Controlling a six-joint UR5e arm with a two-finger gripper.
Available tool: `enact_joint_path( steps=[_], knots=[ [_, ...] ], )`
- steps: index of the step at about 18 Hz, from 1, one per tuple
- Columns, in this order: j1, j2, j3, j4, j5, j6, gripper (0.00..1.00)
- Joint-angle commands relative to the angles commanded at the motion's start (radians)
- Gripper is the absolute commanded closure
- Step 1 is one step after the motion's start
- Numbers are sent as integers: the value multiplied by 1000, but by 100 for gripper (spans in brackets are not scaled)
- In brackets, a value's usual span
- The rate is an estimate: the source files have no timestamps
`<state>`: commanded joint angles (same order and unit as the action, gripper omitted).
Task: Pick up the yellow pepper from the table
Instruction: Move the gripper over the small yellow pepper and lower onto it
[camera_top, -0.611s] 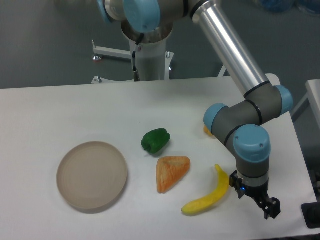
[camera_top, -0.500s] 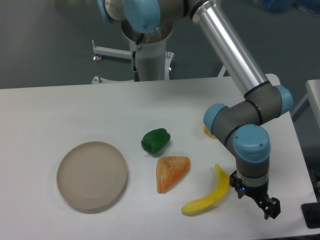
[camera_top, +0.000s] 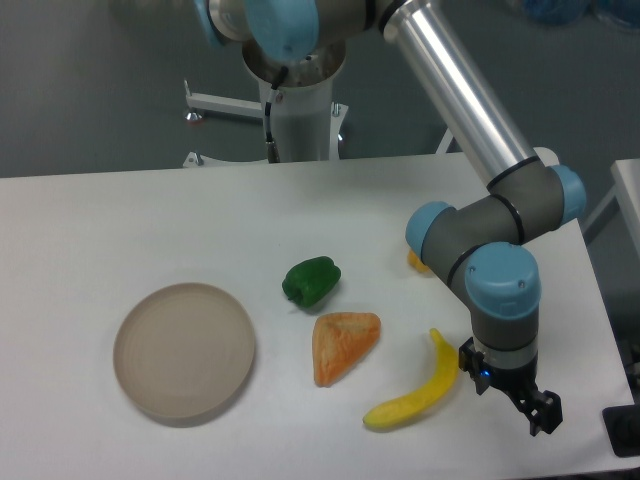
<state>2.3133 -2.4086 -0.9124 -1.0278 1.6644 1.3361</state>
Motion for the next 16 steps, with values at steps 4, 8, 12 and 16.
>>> enact_joint_path(
  steps=[4, 8, 12, 16],
  knots=[
    [1, 120, -141, -29, -2, -44, 0],
    [40, 224, -275, -104, 0, -31, 0],
    [72, 298, -325, -259, 72, 23, 0],
    [74, 338, -393, -318, 141, 107, 0]
  ],
)
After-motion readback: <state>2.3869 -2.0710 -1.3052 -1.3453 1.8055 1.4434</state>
